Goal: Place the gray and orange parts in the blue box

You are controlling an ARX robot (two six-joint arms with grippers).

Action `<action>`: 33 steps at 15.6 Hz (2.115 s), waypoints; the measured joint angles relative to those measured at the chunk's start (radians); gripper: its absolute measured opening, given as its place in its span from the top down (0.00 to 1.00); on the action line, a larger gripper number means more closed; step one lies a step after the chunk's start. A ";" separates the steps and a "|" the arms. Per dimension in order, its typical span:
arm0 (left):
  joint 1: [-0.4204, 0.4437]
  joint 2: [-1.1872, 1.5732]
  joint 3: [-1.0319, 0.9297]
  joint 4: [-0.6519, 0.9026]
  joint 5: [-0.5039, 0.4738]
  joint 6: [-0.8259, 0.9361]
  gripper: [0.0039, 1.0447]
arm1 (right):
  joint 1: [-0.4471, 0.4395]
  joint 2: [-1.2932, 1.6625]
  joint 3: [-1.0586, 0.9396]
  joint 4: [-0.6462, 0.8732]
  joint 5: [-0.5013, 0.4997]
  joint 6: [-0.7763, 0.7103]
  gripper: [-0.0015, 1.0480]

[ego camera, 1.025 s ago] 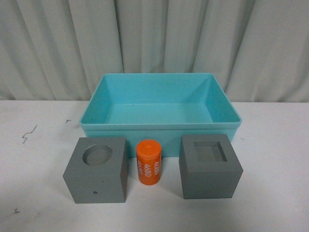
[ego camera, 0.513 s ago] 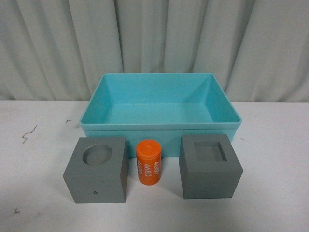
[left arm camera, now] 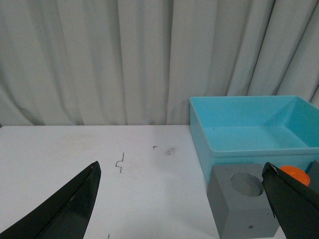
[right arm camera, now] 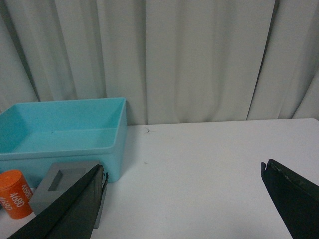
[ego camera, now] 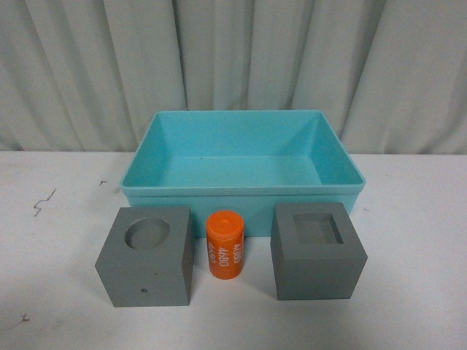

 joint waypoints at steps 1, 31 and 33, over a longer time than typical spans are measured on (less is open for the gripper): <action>0.000 0.000 0.000 0.000 0.000 0.000 0.06 | 0.000 0.000 0.000 0.000 0.000 0.000 0.06; 0.000 0.000 0.000 0.000 0.000 0.000 0.06 | 0.000 0.000 0.000 0.000 0.000 0.000 0.06; 0.000 0.000 0.000 0.000 0.000 0.000 0.06 | 0.000 0.000 0.000 0.000 0.000 0.000 0.06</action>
